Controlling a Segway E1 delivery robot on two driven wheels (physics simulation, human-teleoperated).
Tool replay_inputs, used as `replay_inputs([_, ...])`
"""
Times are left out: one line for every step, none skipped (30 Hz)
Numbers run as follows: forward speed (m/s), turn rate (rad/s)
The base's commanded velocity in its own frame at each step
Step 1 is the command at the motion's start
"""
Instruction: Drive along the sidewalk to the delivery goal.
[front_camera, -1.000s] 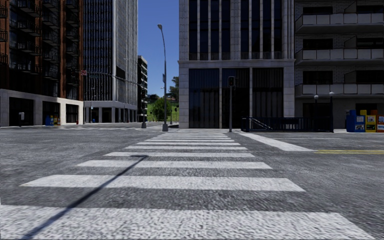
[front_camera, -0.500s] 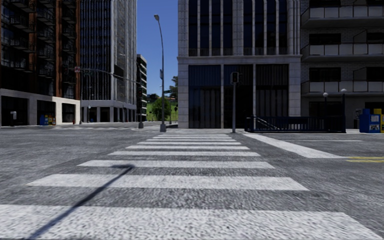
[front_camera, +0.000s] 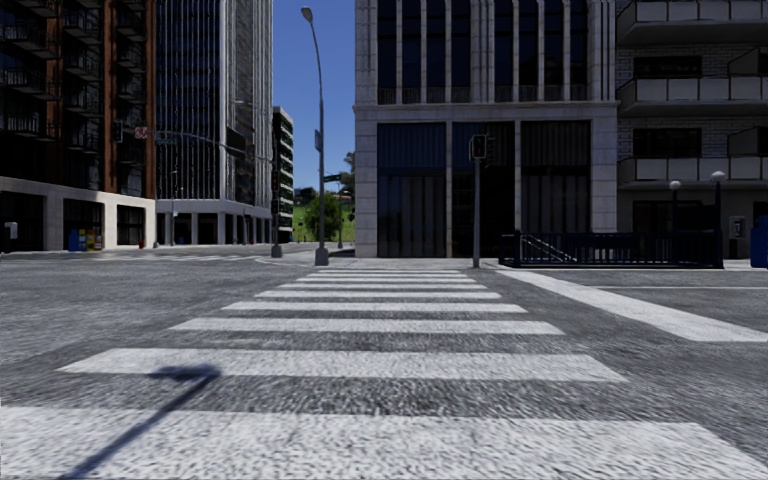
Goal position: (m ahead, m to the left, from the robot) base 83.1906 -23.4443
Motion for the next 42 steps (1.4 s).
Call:
replay_inputs([1.98,0.00])
replay_inputs([1.98,0.00])
replay_inputs([1.98,0.00])
replay_inputs([1.98,0.00])
replay_inputs([1.98,0.00])
replay_inputs([1.98,0.00])
replay_inputs([1.98,0.00])
replay_inputs([1.98,0.00])
replay_inputs([1.98,0.00])
replay_inputs([1.98,0.00])
replay_inputs([1.98,0.00])
replay_inputs([1.98,0.00])
replay_inputs([1.98,0.00])
replay_inputs([1.98,0.00])
replay_inputs([1.98,0.00])
replay_inputs([1.98,0.00])
replay_inputs([1.98,0.00])
replay_inputs([1.98,0.00])
replay_inputs([1.98,0.00])
replay_inputs([1.98,0.00])
replay_inputs([1.98,0.00])
replay_inputs([1.98,0.00])
replay_inputs([1.98,0.00])
replay_inputs([1.98,0.00])
replay_inputs([1.98,0.00])
replay_inputs([1.98,0.00])
replay_inputs([1.98,0.00])
replay_inputs([1.98,0.00])
replay_inputs([1.98,0.00])
replay_inputs([1.98,0.00])
replay_inputs([1.98,0.00])
replay_inputs([1.98,0.00])
replay_inputs([1.98,0.00])
replay_inputs([1.98,0.00])
replay_inputs([1.98,0.00])
replay_inputs([1.98,0.00])
replay_inputs([1.98,0.00])
replay_inputs([1.98,0.00])
replay_inputs([1.98,0.00])
replay_inputs([1.98,0.00])
replay_inputs([1.98,0.00])
replay_inputs([1.98,0.00])
